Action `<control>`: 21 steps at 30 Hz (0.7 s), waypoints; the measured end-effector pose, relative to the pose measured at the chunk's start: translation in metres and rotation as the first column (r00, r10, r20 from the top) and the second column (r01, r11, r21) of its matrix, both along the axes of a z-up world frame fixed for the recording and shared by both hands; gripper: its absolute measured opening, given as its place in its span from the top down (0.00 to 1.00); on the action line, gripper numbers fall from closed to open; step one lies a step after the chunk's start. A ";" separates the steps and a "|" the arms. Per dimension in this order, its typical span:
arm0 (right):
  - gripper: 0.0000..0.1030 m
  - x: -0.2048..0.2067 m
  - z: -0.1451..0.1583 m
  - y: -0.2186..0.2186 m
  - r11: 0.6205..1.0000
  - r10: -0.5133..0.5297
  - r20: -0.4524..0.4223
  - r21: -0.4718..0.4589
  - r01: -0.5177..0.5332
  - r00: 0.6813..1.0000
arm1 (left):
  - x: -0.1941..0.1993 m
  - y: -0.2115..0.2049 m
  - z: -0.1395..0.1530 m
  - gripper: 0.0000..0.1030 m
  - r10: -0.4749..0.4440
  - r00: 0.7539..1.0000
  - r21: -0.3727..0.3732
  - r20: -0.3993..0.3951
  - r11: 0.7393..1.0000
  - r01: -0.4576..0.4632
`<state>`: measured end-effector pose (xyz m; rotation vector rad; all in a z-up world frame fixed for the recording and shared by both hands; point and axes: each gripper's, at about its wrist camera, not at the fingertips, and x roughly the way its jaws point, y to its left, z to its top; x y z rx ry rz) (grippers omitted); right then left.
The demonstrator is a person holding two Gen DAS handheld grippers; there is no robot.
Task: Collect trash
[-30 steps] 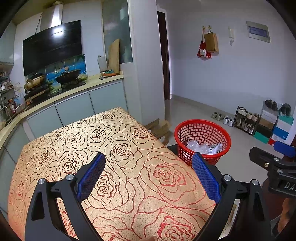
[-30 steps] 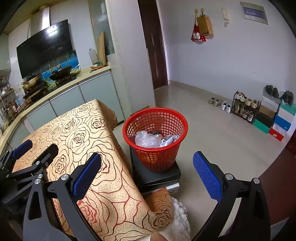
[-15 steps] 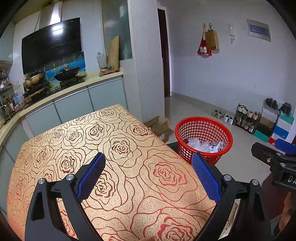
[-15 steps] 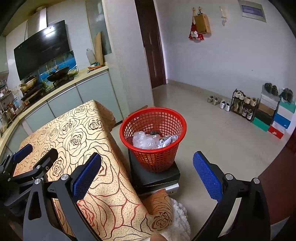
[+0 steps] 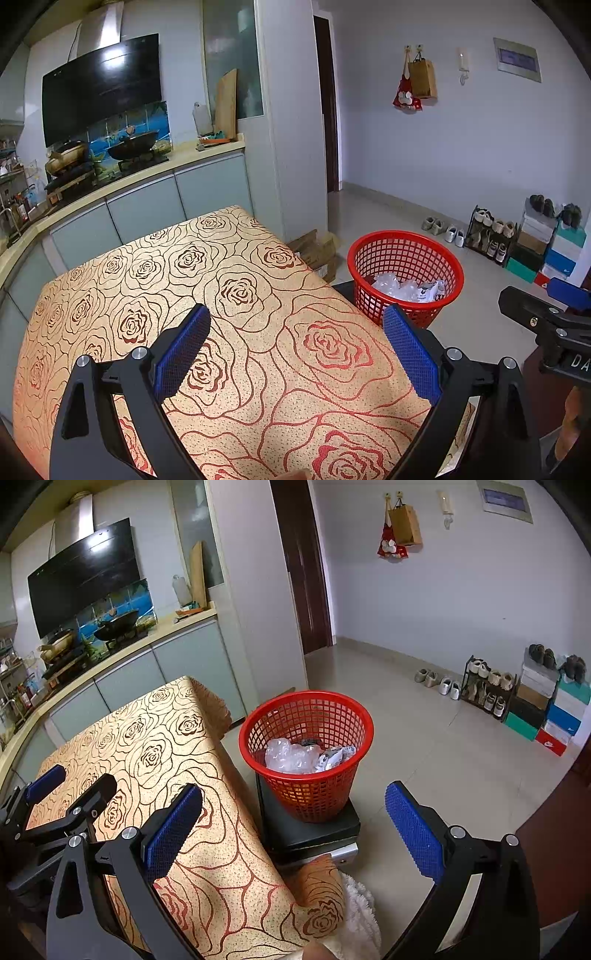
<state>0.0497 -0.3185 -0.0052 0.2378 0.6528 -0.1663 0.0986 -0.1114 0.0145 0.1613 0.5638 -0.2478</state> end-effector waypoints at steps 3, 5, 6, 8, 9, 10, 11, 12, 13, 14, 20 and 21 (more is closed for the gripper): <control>0.06 0.000 -0.002 0.001 1.000 0.001 -0.001 0.000 -0.001 1.000 | 0.000 0.000 0.000 0.11 -0.006 1.000 -0.009 -0.001 1.000 0.006; 0.06 0.000 -0.003 0.002 1.000 0.002 -0.003 0.000 -0.002 1.000 | 0.000 0.000 0.001 0.11 -0.012 1.000 -0.015 -0.002 1.000 0.012; 0.06 0.000 -0.004 0.002 1.000 0.003 -0.004 -0.001 -0.003 1.000 | 0.000 0.000 0.001 0.11 -0.012 1.000 -0.017 0.000 1.000 0.012; 0.06 0.000 -0.006 0.002 1.000 0.003 -0.006 -0.002 -0.003 1.000 | 0.000 -0.001 0.001 0.11 -0.012 1.000 -0.016 0.006 1.000 0.012; 0.06 0.000 -0.007 0.003 1.000 0.003 -0.007 -0.002 -0.003 1.000 | 0.000 -0.001 0.000 0.11 -0.013 1.000 -0.017 0.007 1.000 0.013; 0.06 0.000 -0.007 0.003 1.000 0.003 -0.008 -0.002 -0.003 1.000 | -0.001 -0.001 0.000 0.11 -0.014 1.000 -0.019 0.008 1.000 0.014; 0.06 0.000 -0.008 0.003 1.000 0.002 -0.008 -0.001 -0.002 1.000 | -0.001 -0.001 0.000 0.11 -0.013 1.000 -0.022 0.011 1.000 0.013; 0.06 0.000 -0.008 0.003 1.000 0.002 -0.008 -0.002 -0.002 1.000 | -0.001 -0.001 0.001 0.11 -0.009 1.000 -0.023 0.012 1.000 0.010; 0.06 0.000 -0.008 0.003 1.000 0.002 -0.009 -0.002 -0.002 1.000 | 0.000 0.001 0.001 0.11 -0.006 1.000 -0.025 0.009 1.000 0.006; 0.06 0.001 -0.008 0.003 1.000 0.002 -0.010 -0.001 -0.002 1.000 | 0.001 0.002 0.000 0.11 -0.001 1.000 -0.029 0.002 1.000 0.001; 0.06 0.002 -0.010 0.003 1.000 0.007 -0.017 0.005 -0.007 1.000 | 0.000 0.001 0.000 0.11 -0.002 1.000 -0.021 -0.011 1.000 0.002; 0.06 0.002 -0.010 0.003 1.000 0.008 -0.017 0.005 -0.008 1.000 | 0.000 0.001 0.001 0.11 -0.005 1.000 -0.023 -0.012 1.000 0.005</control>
